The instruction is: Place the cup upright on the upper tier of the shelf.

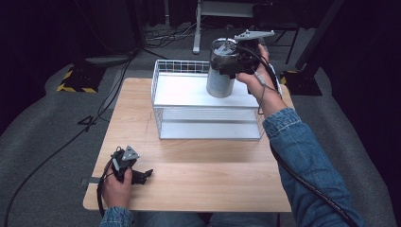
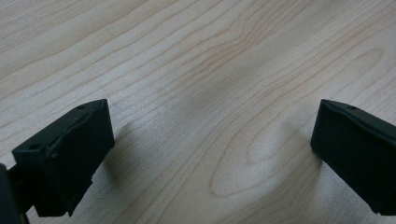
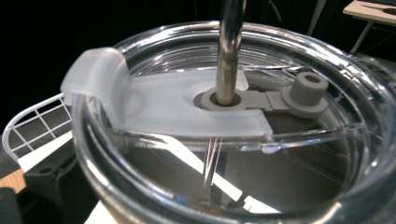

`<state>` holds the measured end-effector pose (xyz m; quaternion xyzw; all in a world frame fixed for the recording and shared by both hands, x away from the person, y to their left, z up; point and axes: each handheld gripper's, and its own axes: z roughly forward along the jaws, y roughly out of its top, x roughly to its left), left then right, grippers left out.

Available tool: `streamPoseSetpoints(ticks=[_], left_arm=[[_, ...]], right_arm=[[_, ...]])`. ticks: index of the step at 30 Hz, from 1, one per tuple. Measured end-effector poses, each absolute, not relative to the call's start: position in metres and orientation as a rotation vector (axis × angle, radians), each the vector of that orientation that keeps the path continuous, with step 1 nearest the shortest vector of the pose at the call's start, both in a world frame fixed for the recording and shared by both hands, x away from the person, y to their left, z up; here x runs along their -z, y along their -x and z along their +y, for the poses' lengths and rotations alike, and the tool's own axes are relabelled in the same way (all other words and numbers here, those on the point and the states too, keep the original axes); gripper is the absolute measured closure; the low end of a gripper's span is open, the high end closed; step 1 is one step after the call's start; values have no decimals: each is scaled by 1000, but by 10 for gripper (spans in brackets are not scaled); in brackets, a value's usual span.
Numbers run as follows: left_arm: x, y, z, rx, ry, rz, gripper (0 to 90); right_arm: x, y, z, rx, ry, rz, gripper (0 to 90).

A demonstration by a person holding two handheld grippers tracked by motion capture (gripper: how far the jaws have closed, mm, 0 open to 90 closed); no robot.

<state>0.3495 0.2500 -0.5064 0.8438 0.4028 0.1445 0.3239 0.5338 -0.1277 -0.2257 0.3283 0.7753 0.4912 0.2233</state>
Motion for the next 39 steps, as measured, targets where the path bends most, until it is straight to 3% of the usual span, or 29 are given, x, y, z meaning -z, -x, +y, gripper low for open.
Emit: streamPoseSetpoints(ticks=[19, 39], left_arm=[[506, -350, 250, -380, -2214, 1057, 0], [506, -350, 250, -378, -2217, 1053, 0]], right_arm=[[212, -509, -146, -1371, -866, 2113, 2], [194, -443, -191, -1462, -741, 2116, 1]])
